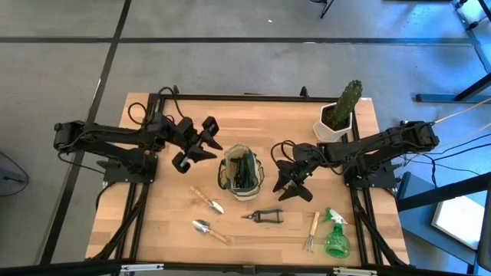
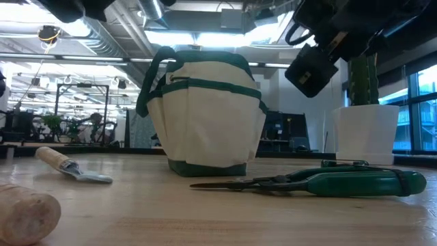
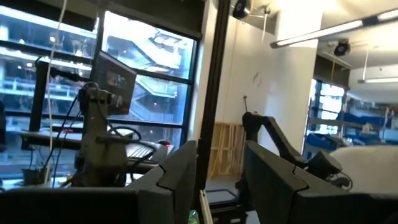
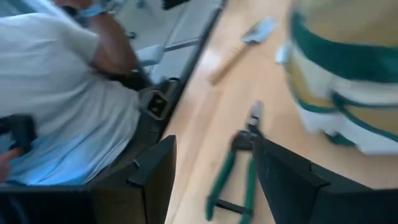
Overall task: Pick & Place Garden tools in Gardening bag
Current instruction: Put the bottom green fruit pruner into the green gardening bag
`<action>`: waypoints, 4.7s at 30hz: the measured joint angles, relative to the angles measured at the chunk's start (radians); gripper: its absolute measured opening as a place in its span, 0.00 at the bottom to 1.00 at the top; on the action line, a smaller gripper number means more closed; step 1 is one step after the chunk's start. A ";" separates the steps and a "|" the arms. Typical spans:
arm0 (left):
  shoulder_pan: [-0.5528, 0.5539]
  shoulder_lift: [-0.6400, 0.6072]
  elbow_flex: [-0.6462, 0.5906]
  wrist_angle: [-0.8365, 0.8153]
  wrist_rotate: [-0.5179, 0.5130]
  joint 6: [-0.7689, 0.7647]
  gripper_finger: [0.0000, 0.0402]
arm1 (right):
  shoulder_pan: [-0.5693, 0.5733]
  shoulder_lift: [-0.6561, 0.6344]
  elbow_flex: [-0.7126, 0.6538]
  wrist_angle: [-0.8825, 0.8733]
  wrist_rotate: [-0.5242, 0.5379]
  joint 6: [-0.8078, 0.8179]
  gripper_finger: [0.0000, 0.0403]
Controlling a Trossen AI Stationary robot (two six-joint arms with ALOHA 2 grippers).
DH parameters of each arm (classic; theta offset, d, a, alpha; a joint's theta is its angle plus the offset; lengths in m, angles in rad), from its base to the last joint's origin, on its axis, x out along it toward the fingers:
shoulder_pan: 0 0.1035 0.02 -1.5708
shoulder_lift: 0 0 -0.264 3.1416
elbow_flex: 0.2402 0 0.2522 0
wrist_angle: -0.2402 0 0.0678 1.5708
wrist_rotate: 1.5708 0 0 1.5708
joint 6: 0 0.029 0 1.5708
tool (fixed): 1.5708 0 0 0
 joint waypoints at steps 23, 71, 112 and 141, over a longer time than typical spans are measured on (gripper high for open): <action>-0.005 -0.004 0.000 -0.030 0.005 -0.113 0.32 | 0.125 0.281 0.326 -0.572 0.195 -0.047 0.54; -0.518 -0.008 0.000 -0.001 -0.428 0.104 0.32 | 0.336 0.541 0.542 -0.702 0.603 -0.105 0.54; -0.525 -0.009 0.000 0.005 -0.450 0.118 0.32 | 0.431 0.536 0.548 -0.747 0.769 0.274 0.06; -0.526 -0.010 0.000 -0.051 -0.777 0.177 0.32 | 0.603 0.505 0.984 -1.521 1.656 0.748 0.06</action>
